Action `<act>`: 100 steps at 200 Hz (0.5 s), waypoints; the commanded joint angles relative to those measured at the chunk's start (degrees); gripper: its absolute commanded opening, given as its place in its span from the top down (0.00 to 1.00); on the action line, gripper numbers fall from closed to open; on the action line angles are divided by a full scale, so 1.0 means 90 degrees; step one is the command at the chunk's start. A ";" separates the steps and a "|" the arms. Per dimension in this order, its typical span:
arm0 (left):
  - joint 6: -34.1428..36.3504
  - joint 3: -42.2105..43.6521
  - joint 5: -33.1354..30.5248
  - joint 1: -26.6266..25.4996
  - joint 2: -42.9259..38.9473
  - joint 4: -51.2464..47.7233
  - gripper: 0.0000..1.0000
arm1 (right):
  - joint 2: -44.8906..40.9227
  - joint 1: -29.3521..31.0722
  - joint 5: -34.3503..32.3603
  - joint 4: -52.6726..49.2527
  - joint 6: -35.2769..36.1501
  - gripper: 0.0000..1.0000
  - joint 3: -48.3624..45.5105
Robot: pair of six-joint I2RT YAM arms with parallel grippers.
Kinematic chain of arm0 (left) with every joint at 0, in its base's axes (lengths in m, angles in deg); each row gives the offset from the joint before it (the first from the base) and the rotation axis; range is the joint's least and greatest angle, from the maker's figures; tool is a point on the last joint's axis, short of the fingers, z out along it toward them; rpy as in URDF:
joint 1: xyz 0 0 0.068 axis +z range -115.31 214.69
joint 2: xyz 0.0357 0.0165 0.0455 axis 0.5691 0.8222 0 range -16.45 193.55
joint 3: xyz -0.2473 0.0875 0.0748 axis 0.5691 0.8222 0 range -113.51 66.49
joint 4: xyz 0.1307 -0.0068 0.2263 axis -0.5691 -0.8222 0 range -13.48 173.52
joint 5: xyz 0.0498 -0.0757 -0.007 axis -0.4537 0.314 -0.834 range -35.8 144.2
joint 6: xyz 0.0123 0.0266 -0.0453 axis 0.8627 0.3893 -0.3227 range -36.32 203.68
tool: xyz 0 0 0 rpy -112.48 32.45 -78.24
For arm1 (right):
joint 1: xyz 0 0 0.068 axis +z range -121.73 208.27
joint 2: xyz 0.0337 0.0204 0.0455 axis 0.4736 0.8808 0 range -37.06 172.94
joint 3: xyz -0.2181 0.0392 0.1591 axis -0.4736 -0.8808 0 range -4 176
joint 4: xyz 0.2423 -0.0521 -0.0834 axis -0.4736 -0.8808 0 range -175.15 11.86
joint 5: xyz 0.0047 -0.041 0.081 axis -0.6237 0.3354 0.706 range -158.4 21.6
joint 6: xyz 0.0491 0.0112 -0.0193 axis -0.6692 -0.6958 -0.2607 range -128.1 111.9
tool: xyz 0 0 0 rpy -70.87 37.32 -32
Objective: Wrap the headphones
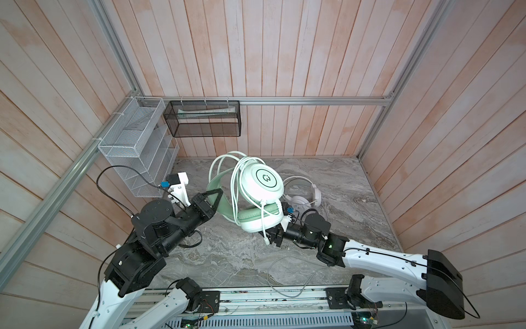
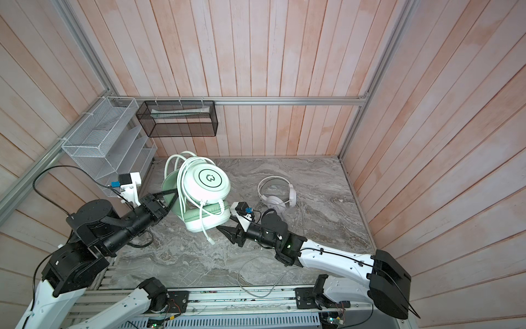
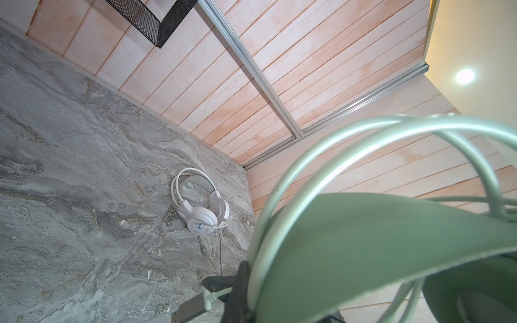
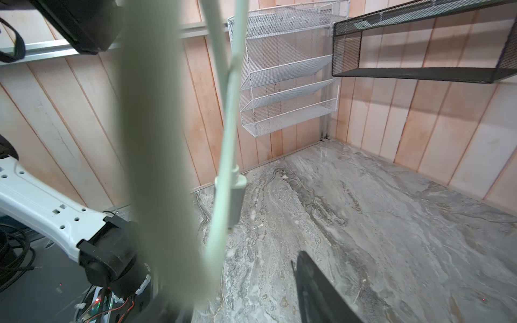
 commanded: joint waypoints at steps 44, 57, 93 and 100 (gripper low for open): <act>-0.0382 -0.0049 0.0163 -0.0012 -0.0154 0.0701 1.00 | 0.0202 0.0048 -0.1207 0.0867 0.0071 0.46 0.0287; -0.0423 0.0007 0.0183 -0.0005 -0.0163 0.0756 1.00 | 0.0410 0.0051 -0.1041 0.0858 0.0107 0.47 0.0452; -0.0490 0.0091 0.0240 -0.0012 -0.0154 0.0853 1.00 | 0.0949 0.0059 -0.1653 0.0847 0.0088 0.48 0.0864; -0.0481 0.0086 0.0238 -0.0007 -0.0163 0.0849 1.00 | 0.1022 0.0059 -0.1827 0.0850 0.0074 0.48 0.0932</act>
